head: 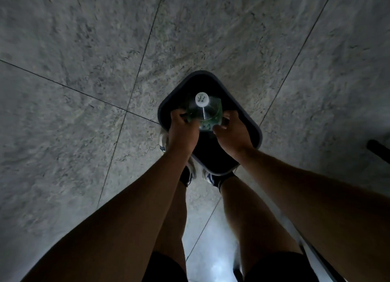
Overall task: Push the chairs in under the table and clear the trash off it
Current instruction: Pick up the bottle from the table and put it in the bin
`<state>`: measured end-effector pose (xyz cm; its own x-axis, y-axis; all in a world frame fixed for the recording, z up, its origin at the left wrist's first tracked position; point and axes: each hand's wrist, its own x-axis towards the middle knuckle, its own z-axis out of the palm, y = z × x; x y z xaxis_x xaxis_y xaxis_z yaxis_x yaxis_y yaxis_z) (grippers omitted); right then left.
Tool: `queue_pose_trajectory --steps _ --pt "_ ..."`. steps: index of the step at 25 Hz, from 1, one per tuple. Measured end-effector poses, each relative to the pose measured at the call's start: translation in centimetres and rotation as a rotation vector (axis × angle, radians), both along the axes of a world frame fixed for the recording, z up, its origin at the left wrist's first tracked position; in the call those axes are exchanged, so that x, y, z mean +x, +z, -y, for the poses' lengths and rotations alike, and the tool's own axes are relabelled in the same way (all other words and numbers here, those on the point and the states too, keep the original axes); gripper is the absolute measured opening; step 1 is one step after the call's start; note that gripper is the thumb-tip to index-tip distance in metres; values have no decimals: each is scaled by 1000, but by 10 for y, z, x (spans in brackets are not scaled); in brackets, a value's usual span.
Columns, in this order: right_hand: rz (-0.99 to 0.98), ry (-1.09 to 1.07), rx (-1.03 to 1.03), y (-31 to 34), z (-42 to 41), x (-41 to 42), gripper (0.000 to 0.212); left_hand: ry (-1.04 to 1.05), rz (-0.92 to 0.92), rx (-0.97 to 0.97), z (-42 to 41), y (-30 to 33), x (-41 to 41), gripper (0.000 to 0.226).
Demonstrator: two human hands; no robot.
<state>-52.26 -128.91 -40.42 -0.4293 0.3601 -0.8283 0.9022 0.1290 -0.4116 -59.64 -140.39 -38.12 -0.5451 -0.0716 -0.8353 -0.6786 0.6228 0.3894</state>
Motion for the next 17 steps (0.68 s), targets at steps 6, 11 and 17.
queue_pose_trajectory --steps 6,11,17 --pt "100 88 96 -87 5 -7 42 -26 -29 -6 -4 -77 5 45" --pt "205 160 111 -138 9 -10 35 17 -41 -44 -11 -112 5 46" --pt "340 585 72 -150 0 -24 46 -114 39 -35 -11 -133 3 53"
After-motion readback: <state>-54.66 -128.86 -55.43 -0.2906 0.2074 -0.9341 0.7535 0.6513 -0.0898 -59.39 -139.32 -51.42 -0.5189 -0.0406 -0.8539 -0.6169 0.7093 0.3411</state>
